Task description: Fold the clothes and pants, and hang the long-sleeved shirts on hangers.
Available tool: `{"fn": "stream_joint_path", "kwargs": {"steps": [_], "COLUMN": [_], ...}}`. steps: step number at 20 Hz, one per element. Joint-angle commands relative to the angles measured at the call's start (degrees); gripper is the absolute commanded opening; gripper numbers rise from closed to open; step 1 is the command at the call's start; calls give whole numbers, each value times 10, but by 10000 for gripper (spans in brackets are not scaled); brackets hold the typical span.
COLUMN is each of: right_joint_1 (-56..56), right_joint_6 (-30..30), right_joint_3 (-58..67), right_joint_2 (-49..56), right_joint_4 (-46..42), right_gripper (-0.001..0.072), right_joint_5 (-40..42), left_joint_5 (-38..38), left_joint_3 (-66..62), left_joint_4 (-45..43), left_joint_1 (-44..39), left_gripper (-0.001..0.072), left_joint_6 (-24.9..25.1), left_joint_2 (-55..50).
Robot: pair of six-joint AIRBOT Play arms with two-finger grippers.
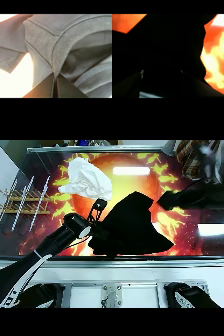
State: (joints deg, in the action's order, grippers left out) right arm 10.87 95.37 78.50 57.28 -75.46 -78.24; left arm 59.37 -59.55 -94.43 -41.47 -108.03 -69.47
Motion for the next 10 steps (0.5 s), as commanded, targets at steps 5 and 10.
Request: {"fn": "stream_joint_path", "kwargs": {"steps": [5,10], "right_joint_1": [225,299], "right_joint_6": [329,404], "right_joint_3": [-192,-196], "right_joint_2": [15,91], "right_joint_4": [-118,-140], "right_gripper": [509,509], "right_joint_5": [82,111], "left_joint_5": [-5,-5], "left_joint_3": [0,0], "left_joint_4": [45,45], "left_joint_1": [0,0], "left_gripper": [21,20], "left_joint_6": [0,0], "left_joint_2": [12,12]}}
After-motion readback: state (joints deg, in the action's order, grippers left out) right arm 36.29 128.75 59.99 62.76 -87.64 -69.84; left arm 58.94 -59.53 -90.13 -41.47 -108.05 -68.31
